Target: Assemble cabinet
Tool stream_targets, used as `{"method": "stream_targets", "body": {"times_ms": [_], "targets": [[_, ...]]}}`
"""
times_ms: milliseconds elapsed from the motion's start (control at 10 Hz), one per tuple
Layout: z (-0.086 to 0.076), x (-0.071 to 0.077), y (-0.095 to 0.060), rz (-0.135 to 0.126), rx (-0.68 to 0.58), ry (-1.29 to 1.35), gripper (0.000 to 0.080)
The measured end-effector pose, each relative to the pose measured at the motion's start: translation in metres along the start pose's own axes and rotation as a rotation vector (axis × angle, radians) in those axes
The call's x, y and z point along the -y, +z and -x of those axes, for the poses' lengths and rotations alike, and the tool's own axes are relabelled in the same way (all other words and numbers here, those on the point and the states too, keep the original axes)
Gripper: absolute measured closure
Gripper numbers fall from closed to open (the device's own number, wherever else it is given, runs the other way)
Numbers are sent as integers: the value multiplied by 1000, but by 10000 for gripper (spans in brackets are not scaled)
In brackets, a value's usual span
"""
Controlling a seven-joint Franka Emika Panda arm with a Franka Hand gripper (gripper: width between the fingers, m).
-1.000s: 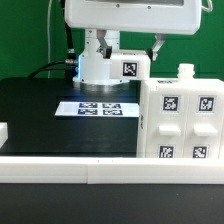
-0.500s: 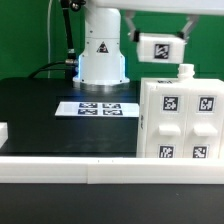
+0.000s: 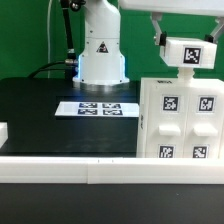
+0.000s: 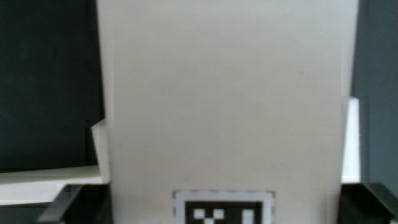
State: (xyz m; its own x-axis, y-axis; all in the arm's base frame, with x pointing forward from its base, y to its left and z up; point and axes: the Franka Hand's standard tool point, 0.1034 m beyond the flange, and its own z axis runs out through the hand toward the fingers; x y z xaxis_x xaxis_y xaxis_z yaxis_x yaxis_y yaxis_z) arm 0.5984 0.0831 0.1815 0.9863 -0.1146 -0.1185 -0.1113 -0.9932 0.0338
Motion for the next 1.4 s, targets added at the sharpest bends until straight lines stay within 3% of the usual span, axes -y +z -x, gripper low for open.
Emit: {"method": "stream_targets", "body": {"times_ms": [400, 600, 1000, 1400], "targets": [[1, 2, 4, -4, -21, -26, 245], [-9, 7, 4, -3, -32, -38, 245], [-13, -1, 19, 1, -37, -78, 245], [-13, -1, 19, -15, -122, -74, 245]]}}
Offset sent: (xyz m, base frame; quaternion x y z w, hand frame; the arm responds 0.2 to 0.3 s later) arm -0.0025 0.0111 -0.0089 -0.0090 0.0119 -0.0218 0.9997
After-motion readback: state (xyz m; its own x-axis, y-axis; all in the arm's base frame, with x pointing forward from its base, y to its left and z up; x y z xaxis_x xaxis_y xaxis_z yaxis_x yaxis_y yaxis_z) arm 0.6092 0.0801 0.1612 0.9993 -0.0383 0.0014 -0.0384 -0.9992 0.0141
